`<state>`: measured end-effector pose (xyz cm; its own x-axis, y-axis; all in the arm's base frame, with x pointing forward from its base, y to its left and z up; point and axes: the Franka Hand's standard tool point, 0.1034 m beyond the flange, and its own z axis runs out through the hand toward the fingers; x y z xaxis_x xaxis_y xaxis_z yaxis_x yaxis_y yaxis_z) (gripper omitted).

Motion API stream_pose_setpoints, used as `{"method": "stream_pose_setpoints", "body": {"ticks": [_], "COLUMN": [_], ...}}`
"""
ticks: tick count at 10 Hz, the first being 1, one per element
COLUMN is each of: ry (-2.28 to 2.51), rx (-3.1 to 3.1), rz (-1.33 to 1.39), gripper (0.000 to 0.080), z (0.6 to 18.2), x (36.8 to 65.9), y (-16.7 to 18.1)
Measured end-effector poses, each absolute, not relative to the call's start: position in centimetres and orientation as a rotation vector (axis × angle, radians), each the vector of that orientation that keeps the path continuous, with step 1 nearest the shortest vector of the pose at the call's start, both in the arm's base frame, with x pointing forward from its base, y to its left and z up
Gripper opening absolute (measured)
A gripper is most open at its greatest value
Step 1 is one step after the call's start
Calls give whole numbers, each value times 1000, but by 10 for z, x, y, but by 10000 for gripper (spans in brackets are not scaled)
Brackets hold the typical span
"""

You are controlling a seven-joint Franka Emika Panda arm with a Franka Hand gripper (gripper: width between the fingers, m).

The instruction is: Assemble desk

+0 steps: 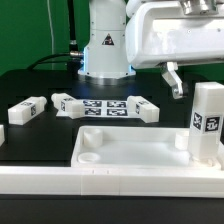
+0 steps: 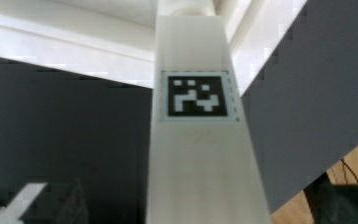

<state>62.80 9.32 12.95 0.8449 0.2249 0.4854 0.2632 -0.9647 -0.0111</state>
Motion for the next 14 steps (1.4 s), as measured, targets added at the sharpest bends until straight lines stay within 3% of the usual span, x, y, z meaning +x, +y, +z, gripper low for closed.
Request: {"method": "stream_pose_setpoints", "body": {"ticks": [3, 7, 13, 14], "ry": [-397, -389, -370, -368], "rx": [-2947, -2953, -2934, -2934], "rz": [-710, -635, 15, -5], "gripper": [649, 649, 649, 649], "z": [153, 145, 137, 138], "x": [634, 630, 624, 630], "y": [92, 94, 102, 102]}}
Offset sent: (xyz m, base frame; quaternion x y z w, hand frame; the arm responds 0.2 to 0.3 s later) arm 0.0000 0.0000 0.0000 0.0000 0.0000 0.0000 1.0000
